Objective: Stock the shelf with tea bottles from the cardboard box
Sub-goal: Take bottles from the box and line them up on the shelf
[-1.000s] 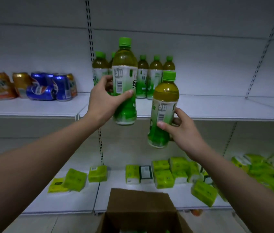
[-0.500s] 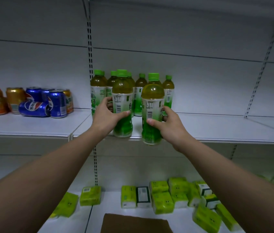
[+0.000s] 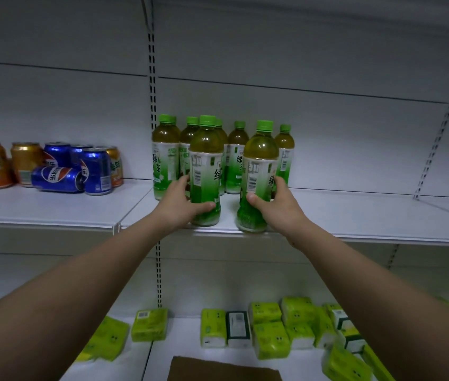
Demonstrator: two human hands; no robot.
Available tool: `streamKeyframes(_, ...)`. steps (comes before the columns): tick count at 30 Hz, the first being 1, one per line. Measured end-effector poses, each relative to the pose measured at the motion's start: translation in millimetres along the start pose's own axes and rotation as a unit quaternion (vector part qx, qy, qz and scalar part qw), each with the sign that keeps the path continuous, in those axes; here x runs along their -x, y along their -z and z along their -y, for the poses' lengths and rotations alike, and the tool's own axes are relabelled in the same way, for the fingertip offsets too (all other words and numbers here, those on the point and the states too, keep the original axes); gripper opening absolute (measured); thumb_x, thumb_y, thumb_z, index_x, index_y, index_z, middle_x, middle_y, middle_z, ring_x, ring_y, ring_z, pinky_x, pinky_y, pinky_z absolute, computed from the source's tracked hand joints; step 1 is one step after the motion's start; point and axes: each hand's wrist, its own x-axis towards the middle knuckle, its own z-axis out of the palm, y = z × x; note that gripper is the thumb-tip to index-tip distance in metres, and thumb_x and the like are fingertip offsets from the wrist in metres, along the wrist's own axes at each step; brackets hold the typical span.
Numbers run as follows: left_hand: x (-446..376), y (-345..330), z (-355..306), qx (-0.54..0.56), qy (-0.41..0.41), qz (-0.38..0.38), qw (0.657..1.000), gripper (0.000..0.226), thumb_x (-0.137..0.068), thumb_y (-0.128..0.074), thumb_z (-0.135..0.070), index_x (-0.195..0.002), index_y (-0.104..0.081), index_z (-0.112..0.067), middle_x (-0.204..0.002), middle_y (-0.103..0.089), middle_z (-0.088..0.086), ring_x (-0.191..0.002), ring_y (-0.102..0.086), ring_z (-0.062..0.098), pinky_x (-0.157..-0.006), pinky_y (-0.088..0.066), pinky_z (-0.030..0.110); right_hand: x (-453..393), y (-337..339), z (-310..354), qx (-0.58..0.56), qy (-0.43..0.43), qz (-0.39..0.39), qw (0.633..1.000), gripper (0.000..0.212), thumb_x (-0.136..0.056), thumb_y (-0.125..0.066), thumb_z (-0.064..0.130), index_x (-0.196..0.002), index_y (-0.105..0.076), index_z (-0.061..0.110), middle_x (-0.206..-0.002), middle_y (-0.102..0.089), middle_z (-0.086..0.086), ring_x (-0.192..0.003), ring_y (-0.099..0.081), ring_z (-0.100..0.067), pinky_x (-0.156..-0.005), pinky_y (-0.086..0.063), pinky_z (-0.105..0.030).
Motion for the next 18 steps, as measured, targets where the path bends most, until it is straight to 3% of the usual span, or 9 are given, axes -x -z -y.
streamKeyframes(5, 9.2, -4.7, 8.1, -0.027, 0.02, -0.033, 0.999, 0.082, -0.071, -0.082, -0.033, -0.139, -0.041, -0.013, -0.124, -0.054, 0.004, -0.111, -0.054, 0.019, -0.097, -0.048, 0.037, 13.6, 2.5, -10.8, 0.081, -0.009, 0.017, 0.997, 0.066, -0.085, -0.071, 0.016, -0.142, -0.035, 0.016, -0.139, -0.052, -0.005, -0.124, -0.053, -0.023, -0.106, -0.045, -0.041)
streamKeyframes(10, 1.2, -14.7, 1.2, -0.011, 0.04, -0.058, 0.997, 0.073, -0.072, -0.082, -0.027, -0.132, -0.044, -0.01, -0.124, -0.059, 0.007, -0.113, -0.056, 0.023, -0.1, -0.047, 0.041, 5.2, -2.4, -14.7, 0.135, 0.006, -0.002, 0.991, 0.062, -0.085, -0.072, 0.022, -0.139, -0.042, 0.016, -0.136, -0.056, -0.006, -0.12, -0.057, -0.025, -0.101, -0.047, -0.036)
streamKeyframes(18, -34.6, -36.0, 6.9, -0.004, 0.045, -0.095, 0.994, 0.058, -0.075, -0.081, -0.023, -0.124, -0.051, -0.009, -0.124, -0.062, 0.006, -0.112, -0.059, 0.022, -0.087, -0.045, 0.028, -50.0, -31.8, -31.9, 0.237, 0.014, -0.035, 0.971, 0.052, -0.084, -0.069, 0.04, -0.128, -0.05, 0.019, -0.128, -0.062, -0.002, -0.117, -0.058, -0.027, -0.092, -0.048, -0.041)
